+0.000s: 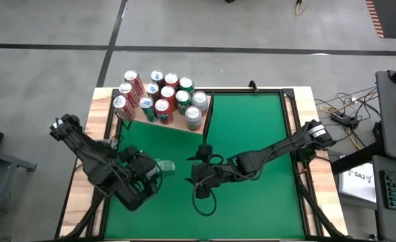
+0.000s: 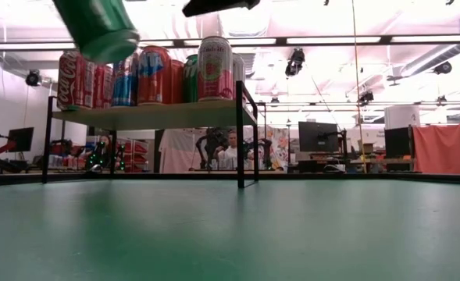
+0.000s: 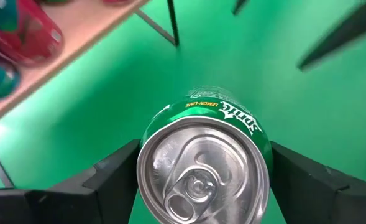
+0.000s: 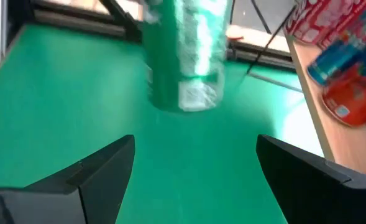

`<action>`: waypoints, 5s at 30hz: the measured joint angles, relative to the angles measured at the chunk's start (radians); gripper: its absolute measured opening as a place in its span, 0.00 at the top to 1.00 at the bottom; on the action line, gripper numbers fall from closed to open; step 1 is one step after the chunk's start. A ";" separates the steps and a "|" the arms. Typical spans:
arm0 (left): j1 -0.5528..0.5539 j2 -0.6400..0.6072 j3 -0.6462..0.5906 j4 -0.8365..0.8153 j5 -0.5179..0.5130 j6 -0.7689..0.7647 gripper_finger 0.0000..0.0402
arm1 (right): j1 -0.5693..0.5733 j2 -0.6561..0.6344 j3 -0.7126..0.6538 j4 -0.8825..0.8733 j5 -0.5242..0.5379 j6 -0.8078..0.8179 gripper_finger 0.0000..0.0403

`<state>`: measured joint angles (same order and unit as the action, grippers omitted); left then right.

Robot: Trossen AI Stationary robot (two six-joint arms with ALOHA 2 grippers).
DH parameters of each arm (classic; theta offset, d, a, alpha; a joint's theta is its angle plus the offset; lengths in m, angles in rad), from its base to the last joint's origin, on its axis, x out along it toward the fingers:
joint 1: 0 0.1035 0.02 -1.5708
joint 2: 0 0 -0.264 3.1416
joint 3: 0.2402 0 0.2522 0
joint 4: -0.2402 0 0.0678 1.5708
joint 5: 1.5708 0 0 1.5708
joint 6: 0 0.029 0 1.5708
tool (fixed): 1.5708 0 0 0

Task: Place canned beverage on shelf
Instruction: Put the green soda can on the shelf aligned with the other green soda can

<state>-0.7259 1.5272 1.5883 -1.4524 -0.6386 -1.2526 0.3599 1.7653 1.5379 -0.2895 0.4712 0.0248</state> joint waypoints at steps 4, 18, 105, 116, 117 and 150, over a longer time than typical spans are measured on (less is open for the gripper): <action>0.062 0.000 0.004 -0.008 -0.001 0.060 0.29 | 0.000 0.004 0.000 0.024 0.001 -0.001 0.19; 0.374 -0.002 0.132 -0.014 0.054 0.427 0.29 | 0.009 -0.093 0.001 -0.229 0.000 0.047 0.19; 0.726 0.077 0.137 0.092 0.175 0.657 0.24 | 0.046 -0.105 -0.056 -0.482 -0.052 0.094 0.19; 0.740 0.077 0.137 0.109 0.173 0.649 0.23 | 0.045 -0.105 -0.082 -0.353 -0.045 0.045 0.19; 0.742 0.077 0.137 0.110 0.173 0.649 0.23 | 0.045 -0.105 -0.082 -0.338 -0.037 0.034 0.19; 0.746 0.078 0.137 0.116 0.185 0.660 0.23 | -0.150 0.047 -0.088 0.284 0.002 -0.182 0.33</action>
<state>0.0200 1.6051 1.7256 -1.3361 -0.4539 -0.5922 0.2098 1.8123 1.4502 -0.0054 0.4728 -0.1574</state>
